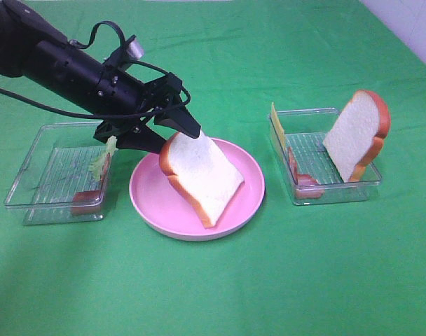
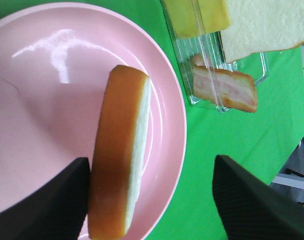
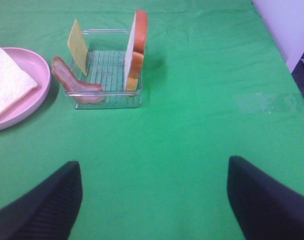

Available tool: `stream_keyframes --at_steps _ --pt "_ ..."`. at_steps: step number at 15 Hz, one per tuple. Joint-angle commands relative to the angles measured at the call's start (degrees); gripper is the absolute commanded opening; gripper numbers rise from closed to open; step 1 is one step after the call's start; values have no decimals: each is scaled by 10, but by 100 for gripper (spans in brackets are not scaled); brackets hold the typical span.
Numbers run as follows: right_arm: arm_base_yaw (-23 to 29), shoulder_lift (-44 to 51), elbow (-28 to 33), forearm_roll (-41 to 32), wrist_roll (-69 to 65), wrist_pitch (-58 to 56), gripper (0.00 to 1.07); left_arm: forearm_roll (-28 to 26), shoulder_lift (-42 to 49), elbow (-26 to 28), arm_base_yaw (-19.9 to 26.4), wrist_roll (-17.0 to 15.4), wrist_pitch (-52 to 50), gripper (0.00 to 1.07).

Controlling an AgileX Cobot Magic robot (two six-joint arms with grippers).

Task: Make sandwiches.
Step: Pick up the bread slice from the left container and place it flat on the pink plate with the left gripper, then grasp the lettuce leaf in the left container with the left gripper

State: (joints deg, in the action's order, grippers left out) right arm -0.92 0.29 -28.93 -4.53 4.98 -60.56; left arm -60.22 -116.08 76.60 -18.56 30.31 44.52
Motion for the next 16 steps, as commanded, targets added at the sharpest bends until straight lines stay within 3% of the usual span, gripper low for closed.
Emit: stream_keyframes --at_steps 1,2,5,7,12,13,16 --pt "-3 9 0 -1 7 -2 75 16 5 13 -3 -3 0 66" --pt "-3 9 0 -1 7 -2 75 26 5 27 -3 -8 2 66" --pt "-3 9 0 -1 7 -2 75 100 5 80 -3 -69 14 66" --pt "-3 9 0 -1 7 -2 75 190 5 129 -3 -153 34 66" --pt "-3 9 0 -1 7 -2 75 422 5 226 -3 -321 121 66" --pt "-3 9 0 -1 7 -2 75 474 3 238 -3 -350 138 66" --pt "-3 9 0 -1 7 -2 75 562 -2 241 -3 -398 155 67"
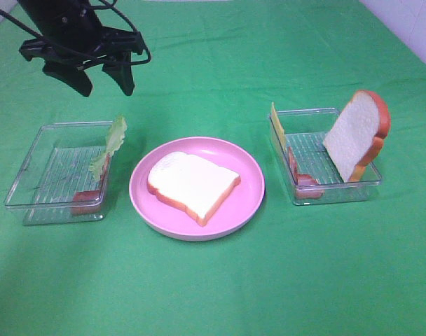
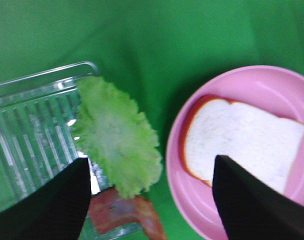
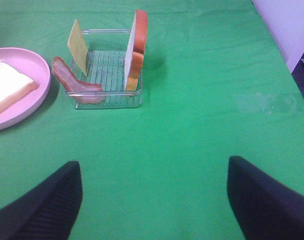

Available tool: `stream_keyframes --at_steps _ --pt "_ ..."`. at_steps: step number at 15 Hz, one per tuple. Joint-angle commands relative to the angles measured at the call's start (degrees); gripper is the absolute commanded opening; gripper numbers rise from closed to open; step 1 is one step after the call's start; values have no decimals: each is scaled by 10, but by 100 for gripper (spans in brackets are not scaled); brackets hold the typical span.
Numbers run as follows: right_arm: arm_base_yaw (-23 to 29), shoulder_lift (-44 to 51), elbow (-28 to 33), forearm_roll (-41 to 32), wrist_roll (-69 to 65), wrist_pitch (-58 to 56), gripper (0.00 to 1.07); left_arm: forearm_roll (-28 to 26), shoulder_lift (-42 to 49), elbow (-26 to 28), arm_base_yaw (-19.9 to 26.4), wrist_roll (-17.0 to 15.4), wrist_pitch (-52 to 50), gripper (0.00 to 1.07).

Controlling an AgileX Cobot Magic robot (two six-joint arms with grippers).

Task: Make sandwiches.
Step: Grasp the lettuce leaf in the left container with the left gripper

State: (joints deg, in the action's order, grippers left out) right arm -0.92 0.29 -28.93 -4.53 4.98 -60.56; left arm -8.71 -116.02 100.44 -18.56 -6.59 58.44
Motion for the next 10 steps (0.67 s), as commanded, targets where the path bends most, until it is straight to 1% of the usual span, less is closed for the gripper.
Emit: stream_keyframes --at_steps 1,2,3,5,10 --pt "-3 9 0 -1 7 -2 75 58 -9 3 -3 -36 21 70" --pt "-3 9 0 -1 7 -2 75 58 -18 3 -3 -36 23 74" --pt "-3 9 0 -1 7 -2 75 58 -25 3 -3 -36 23 76" --pt "-3 9 0 -1 7 -2 75 55 -50 3 -3 -36 11 76" --pt "-3 9 0 -1 7 -2 75 54 -78 3 -13 -36 -2 76"
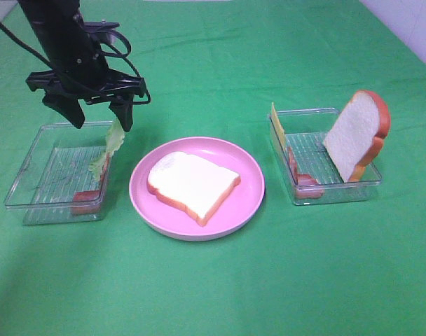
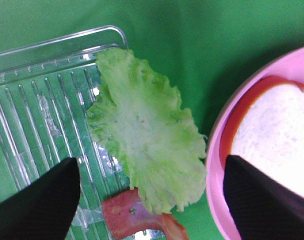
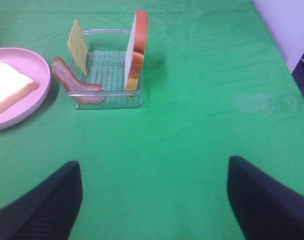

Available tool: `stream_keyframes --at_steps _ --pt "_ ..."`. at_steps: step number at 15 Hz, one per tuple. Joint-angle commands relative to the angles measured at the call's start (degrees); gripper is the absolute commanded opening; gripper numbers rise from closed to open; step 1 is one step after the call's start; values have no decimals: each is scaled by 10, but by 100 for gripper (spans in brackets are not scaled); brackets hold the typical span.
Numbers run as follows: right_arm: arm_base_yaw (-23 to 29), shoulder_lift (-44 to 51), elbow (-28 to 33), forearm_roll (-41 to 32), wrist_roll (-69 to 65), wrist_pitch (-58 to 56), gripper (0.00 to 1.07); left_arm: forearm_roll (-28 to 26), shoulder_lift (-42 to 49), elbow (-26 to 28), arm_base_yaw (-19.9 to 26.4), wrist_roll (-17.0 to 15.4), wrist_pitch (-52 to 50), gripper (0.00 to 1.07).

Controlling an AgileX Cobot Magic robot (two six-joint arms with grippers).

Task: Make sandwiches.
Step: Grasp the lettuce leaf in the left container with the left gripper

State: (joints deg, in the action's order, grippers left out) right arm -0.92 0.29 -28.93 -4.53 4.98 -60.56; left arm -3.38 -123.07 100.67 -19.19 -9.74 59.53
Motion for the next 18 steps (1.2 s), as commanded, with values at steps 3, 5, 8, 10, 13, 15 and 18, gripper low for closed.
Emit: stream_keyframes --at_steps 3,5,8,10,13,15,18 --pt "-3 9 0 -1 7 -2 75 2 -14 1 -11 -2 -34 76" --pt "-3 9 0 -1 7 -2 75 2 -34 1 -12 -2 -32 75" --pt "-3 9 0 -1 7 -2 75 7 -38 1 -12 -2 -36 69" --pt "-3 9 0 -1 7 -2 75 9 -38 1 -12 -2 -40 62" --pt "-3 9 0 -1 7 -2 75 26 -38 1 -12 -2 -45 27" --pt "-3 9 0 -1 7 -2 75 29 -38 1 -12 -2 -50 13" --pt "-3 9 0 -1 7 -2 75 29 -38 1 -12 -3 -52 1"
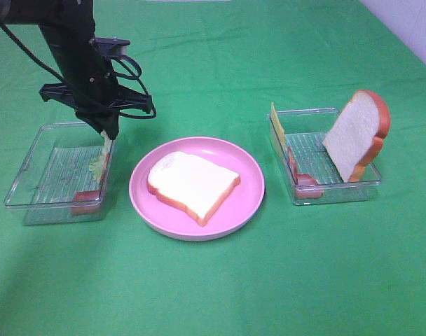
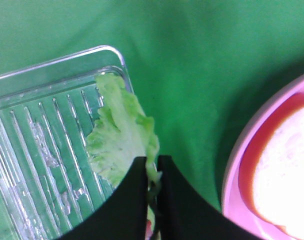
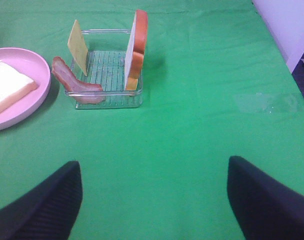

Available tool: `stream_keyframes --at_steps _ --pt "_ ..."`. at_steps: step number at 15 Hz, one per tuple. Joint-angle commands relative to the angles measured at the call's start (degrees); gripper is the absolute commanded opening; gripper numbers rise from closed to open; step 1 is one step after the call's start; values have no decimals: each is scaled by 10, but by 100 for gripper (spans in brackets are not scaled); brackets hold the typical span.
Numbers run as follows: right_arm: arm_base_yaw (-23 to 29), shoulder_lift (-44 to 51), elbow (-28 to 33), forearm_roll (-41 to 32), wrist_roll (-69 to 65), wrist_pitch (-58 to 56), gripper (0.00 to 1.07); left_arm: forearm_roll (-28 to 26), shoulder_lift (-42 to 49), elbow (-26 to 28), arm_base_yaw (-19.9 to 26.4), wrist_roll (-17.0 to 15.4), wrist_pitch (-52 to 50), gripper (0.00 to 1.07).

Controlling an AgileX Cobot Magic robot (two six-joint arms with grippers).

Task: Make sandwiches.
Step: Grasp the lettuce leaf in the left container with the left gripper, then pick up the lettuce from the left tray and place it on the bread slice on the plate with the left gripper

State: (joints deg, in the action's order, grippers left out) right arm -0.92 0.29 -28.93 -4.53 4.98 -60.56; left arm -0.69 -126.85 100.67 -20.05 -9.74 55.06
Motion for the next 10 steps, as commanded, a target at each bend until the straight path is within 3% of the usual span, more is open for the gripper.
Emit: stream_keyframes --at_steps 1,10 --pt "-3 9 0 -1 7 -2 75 2 2 1 -3 -5 -5 0" --pt "-3 9 0 -1 7 -2 75 -19 88 33 -3 4 48 0"
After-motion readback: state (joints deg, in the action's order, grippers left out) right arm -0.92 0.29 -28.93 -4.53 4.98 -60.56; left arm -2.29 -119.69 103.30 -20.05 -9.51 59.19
